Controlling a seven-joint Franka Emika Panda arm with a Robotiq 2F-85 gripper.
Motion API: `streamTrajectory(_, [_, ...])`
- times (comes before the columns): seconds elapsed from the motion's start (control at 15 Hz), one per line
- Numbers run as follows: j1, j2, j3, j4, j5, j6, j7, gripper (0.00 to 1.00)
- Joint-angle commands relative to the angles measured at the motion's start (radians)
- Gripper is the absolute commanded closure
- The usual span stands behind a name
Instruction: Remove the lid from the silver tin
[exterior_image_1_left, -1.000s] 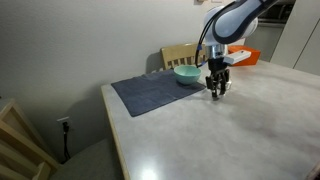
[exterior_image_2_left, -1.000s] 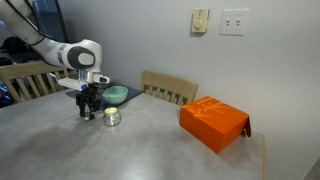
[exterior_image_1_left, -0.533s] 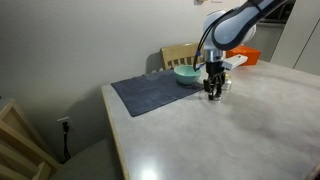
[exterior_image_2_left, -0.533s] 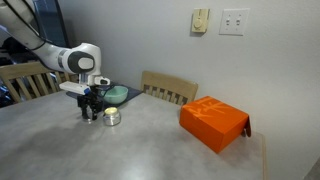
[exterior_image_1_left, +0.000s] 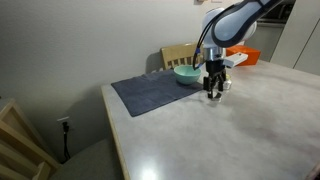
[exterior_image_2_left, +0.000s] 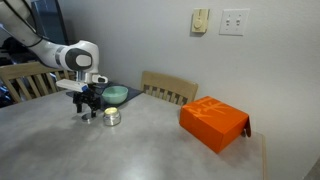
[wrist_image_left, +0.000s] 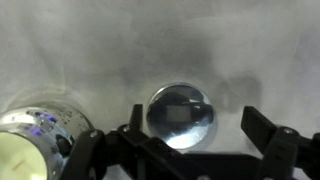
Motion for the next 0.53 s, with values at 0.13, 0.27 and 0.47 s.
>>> streamTrajectory(0.13, [0.036,-0.176,0.007,-0.147,-0.024,0.027,0.030,0.00])
streamTrajectory(0.27, [0.032,-0.119,0.012,-0.073,-0.012,0.003,0.020,0.00])
streamTrajectory(0.47, [0.040,-0.136,0.013,-0.080,-0.014,0.001,0.027,0.00])
